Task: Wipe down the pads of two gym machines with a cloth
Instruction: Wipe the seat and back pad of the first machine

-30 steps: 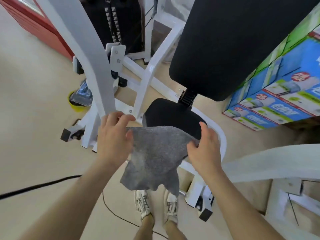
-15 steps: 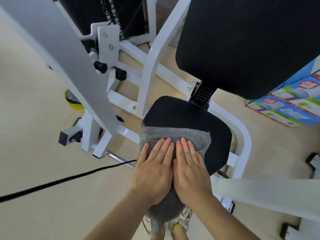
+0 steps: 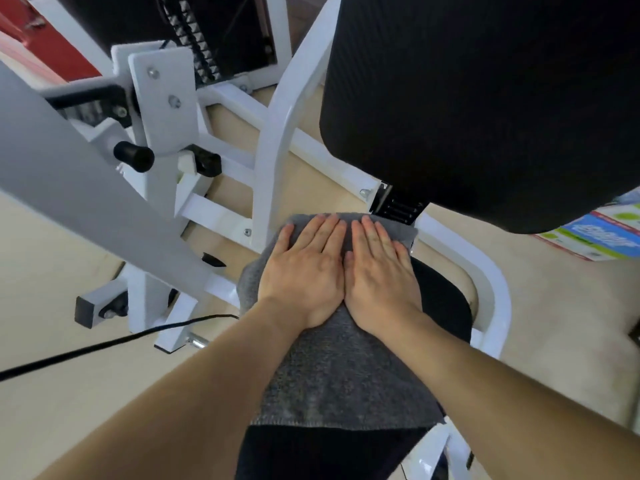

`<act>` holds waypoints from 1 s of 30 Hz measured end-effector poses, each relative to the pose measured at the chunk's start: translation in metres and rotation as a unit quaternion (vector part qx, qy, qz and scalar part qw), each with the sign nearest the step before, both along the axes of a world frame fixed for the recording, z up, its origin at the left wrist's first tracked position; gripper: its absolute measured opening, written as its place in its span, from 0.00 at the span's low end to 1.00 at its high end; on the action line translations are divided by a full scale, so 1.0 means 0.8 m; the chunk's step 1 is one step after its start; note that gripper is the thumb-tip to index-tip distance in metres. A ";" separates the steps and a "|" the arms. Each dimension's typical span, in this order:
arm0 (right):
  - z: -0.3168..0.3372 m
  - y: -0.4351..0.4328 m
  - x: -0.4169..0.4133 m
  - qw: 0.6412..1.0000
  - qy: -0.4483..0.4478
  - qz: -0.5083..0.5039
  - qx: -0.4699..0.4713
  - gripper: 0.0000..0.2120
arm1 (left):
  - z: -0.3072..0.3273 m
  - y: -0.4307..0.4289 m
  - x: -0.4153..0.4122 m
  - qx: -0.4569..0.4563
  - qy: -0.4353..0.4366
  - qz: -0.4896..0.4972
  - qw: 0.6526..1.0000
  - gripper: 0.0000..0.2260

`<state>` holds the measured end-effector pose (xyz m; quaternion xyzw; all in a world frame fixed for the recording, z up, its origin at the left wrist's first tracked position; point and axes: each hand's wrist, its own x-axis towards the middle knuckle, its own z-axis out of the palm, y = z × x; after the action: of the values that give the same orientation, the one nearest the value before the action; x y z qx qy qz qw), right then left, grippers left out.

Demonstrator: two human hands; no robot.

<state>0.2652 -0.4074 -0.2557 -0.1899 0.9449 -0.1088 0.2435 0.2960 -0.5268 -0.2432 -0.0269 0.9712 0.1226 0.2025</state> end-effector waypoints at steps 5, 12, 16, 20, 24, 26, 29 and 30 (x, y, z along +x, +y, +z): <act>-0.014 -0.004 -0.030 0.998 -0.002 -0.055 -0.030 0.24 | -0.020 -0.008 -0.057 -0.023 -0.009 -0.002 1.000 0.21; 0.013 0.035 0.042 0.997 0.040 -0.058 -0.014 0.26 | -0.003 0.036 -0.013 -0.028 -0.011 -0.006 1.000 0.27; 0.034 0.101 0.132 0.992 0.054 -0.109 0.038 0.27 | 0.028 0.107 0.063 0.021 -0.017 -0.074 0.997 0.27; 0.031 0.126 0.141 0.989 0.036 -0.133 0.048 0.27 | 0.024 0.129 0.061 0.038 -0.039 -0.165 0.985 0.27; 0.018 0.126 0.101 0.987 0.019 -0.156 0.025 0.33 | 0.003 0.130 0.006 0.043 -0.025 -0.215 0.975 0.25; 0.009 0.129 0.071 0.987 -0.010 -0.160 0.026 0.36 | -0.008 0.134 -0.021 0.045 -0.027 -0.218 0.975 0.24; -0.009 0.131 0.033 0.982 -0.009 -0.183 0.037 0.34 | -0.019 0.135 -0.052 0.061 -0.019 -0.172 0.983 0.23; -0.012 0.130 0.027 0.979 -0.015 -0.198 0.053 0.32 | -0.020 0.133 -0.055 0.066 -0.015 -0.158 0.985 0.23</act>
<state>0.2867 -0.3035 -0.2650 0.0160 0.9644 -0.1074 0.2411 0.2519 -0.4202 -0.2590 0.1385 0.9500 0.1521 0.2348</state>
